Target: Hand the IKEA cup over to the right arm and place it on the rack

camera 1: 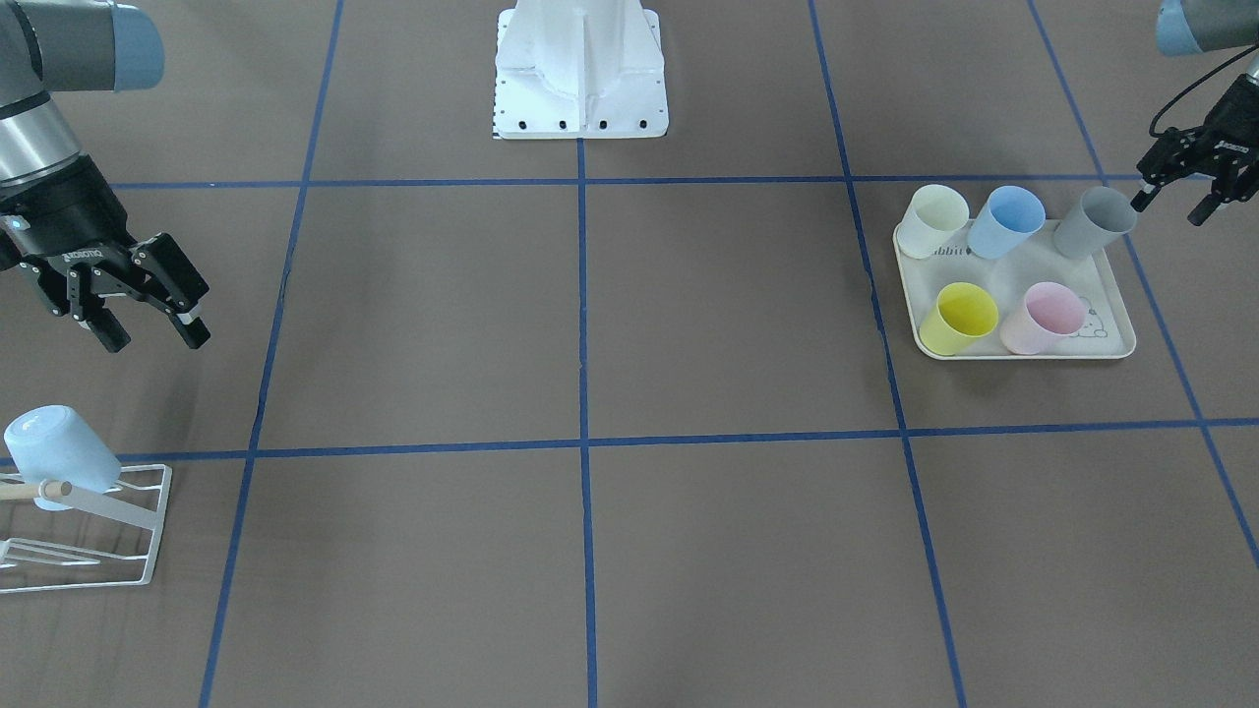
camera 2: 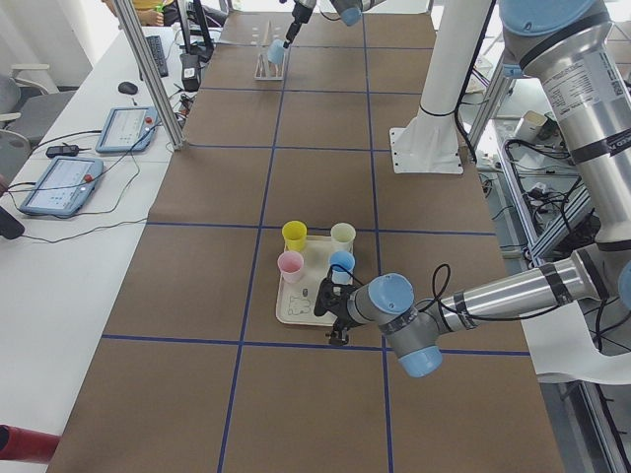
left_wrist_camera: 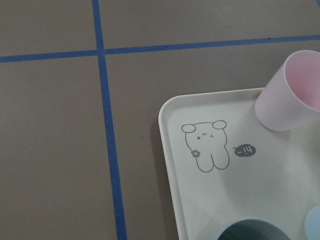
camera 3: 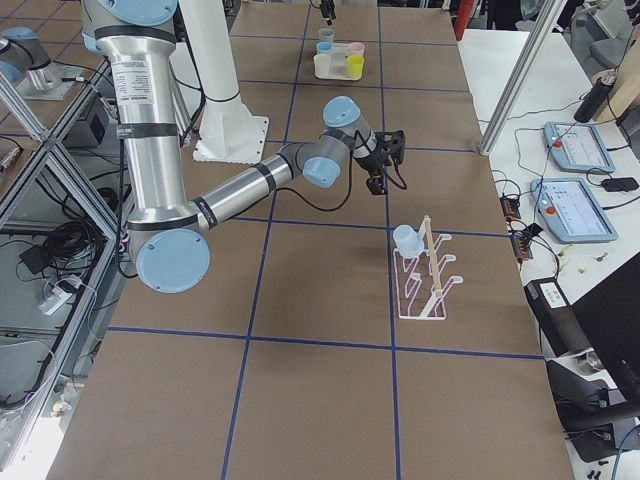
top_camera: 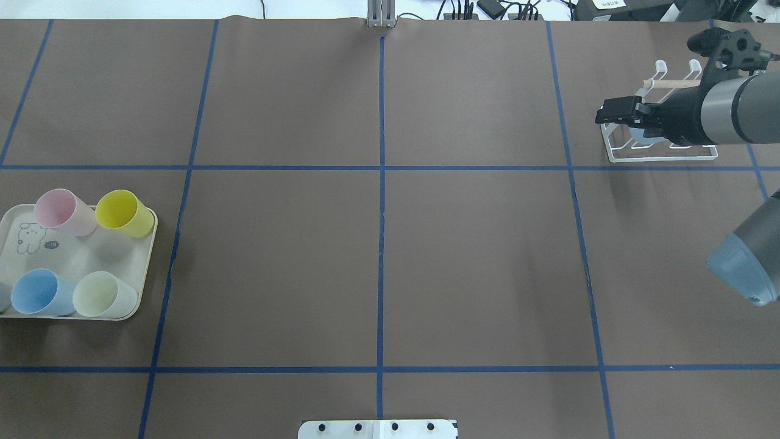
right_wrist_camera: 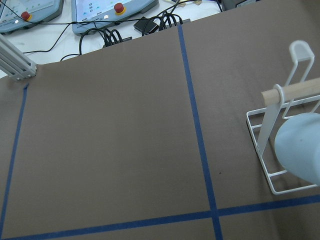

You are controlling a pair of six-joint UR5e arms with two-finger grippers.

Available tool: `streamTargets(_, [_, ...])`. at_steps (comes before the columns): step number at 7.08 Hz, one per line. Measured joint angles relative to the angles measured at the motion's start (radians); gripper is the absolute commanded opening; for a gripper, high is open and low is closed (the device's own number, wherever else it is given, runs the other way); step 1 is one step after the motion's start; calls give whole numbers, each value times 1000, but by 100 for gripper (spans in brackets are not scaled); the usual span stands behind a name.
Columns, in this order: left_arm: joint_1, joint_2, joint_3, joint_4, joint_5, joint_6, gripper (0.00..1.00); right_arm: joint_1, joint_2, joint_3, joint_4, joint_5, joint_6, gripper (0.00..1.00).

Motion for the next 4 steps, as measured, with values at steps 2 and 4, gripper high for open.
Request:
streamTargets(2, [41, -17, 27, -1, -2, 0, 24, -4, -1, -1, 0, -1, 1, 100])
streamTargets(4, [87, -22, 37, -2, -2, 0, 0, -7, 1, -2, 0, -2, 1, 100])
